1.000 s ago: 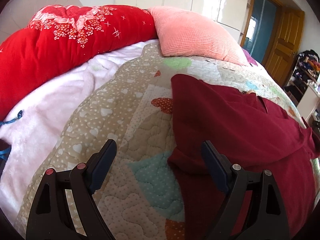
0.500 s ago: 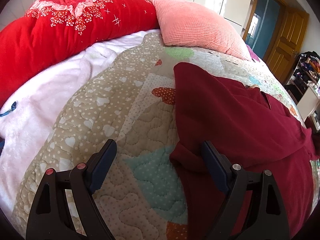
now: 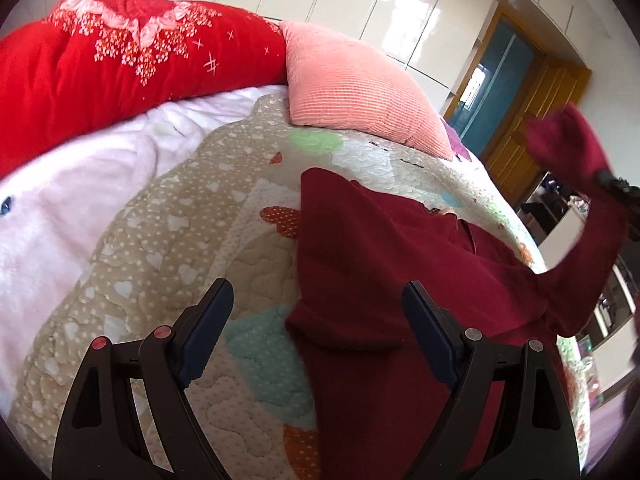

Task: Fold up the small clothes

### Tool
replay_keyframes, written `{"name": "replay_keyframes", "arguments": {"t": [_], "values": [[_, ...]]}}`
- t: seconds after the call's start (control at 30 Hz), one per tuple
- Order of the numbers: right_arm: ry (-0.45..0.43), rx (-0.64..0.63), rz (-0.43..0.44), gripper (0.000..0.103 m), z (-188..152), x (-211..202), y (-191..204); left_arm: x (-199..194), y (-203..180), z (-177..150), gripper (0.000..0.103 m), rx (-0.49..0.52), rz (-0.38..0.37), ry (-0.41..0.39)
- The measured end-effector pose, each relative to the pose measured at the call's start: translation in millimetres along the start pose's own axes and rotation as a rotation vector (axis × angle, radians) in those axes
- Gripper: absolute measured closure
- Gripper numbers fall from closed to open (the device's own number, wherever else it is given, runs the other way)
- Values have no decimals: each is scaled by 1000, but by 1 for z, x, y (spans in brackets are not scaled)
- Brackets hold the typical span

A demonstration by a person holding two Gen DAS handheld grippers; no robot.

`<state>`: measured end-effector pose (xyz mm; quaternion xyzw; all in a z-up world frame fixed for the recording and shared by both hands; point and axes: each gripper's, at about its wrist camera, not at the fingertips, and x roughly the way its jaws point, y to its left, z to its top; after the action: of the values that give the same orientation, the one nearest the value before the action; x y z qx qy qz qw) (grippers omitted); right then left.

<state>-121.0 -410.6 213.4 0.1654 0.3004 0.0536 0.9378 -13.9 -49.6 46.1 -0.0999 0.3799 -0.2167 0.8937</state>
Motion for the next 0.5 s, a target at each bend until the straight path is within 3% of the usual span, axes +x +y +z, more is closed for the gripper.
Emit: {"name": "replay_keyframes", "arguments": {"t": [0.13, 0.2, 0.27, 0.43, 0.5], "values": [[138, -98, 93, 94, -52, 89, 62, 4, 9, 1, 16, -59, -22, 21], [355, -128, 88, 66, -91, 141, 78, 3, 12, 2, 16, -71, -18, 13], [460, -121, 100, 66, -119, 155, 77, -1, 14, 3, 16, -78, -17, -3], [337, -80, 23, 62, -104, 91, 32, -1, 10, 1, 16, -88, -33, -8], [267, -62, -76, 56, -94, 53, 2, 3, 3, 1, 16, -66, -8, -4]]}}
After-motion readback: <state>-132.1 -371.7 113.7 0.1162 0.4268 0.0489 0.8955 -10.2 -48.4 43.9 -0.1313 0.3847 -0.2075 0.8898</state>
